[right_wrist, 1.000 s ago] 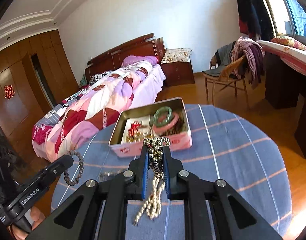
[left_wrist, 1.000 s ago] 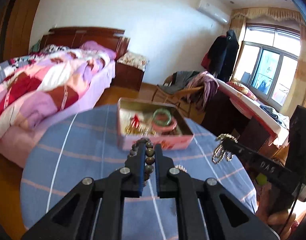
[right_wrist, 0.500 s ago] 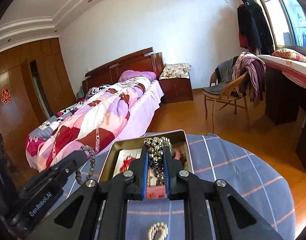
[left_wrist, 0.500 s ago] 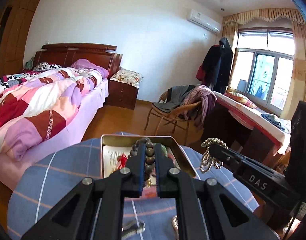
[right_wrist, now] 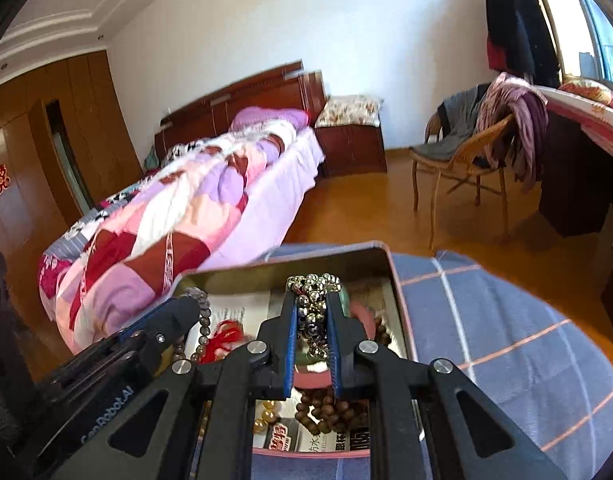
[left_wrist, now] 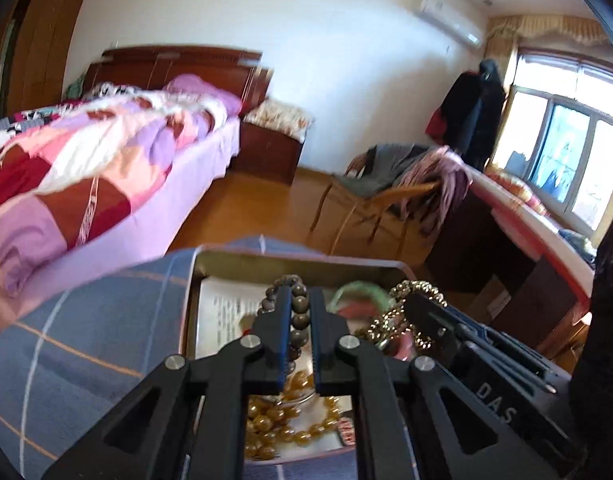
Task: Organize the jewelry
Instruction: 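Carry the gold chain and dark bead bracelet into the pink tin and release them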
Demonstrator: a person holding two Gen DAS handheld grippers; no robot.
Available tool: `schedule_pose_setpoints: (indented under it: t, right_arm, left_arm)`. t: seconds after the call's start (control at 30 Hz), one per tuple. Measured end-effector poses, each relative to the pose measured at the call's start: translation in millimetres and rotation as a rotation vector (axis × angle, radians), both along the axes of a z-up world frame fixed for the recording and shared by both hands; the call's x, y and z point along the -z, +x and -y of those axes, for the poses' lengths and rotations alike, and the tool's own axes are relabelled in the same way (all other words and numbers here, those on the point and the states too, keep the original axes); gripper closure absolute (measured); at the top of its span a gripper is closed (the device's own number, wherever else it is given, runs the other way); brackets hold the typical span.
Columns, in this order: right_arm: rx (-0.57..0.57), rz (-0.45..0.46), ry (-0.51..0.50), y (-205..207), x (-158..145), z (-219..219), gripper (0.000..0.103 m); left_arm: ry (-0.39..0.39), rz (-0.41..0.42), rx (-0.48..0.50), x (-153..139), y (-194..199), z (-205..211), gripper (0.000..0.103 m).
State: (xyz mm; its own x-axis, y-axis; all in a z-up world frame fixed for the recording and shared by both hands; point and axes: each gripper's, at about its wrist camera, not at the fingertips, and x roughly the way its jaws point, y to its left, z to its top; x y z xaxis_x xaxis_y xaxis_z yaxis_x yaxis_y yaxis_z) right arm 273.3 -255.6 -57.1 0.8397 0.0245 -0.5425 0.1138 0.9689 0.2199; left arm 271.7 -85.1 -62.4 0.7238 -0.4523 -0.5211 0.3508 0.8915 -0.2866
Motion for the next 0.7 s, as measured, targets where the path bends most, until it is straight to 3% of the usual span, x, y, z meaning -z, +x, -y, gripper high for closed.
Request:
schedule_pose_setpoints:
  t: [0.27,0.57,0.7]
  right_arm:
    - [-0.02,-0.065,-0.008,10,20,1,0.089]
    - [-0.019,-0.076,-0.058,12,23,-4,0.089]
    - [-0.03,-0.094,-0.049,14,24,-3,0.085]
  left_arm:
    - [0.063,-0.029,-0.009,6,-7,9,0.094]
    - [0.154,-0.035,-0.042,14,-1,15,0.094]
    - [0.15,-0.05,-0.042,16,1,15,0.094]
